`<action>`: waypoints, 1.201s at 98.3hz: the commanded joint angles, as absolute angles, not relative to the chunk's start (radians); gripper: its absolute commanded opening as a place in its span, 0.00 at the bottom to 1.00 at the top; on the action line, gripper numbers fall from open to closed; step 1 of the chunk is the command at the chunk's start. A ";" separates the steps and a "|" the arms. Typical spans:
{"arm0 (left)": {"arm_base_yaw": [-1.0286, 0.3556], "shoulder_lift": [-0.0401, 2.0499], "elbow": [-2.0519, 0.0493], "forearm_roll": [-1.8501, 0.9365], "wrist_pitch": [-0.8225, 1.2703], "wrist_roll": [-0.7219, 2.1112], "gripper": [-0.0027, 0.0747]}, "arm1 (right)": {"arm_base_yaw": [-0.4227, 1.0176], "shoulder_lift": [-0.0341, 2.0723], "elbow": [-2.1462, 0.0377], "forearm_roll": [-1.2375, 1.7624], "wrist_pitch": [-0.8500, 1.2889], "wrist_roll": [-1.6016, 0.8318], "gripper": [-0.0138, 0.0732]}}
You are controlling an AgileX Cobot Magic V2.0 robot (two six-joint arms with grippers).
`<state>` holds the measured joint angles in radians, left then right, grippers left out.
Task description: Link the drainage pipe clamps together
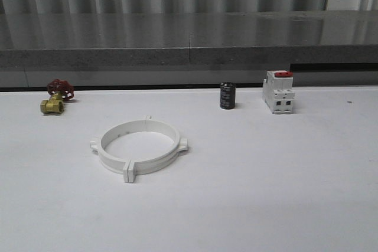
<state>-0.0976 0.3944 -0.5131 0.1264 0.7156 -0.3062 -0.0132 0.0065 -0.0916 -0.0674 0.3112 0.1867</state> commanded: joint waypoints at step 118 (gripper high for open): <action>-0.097 0.400 -0.538 0.127 0.645 -0.307 0.01 | 0.007 -0.030 0.009 -0.057 0.015 0.171 0.08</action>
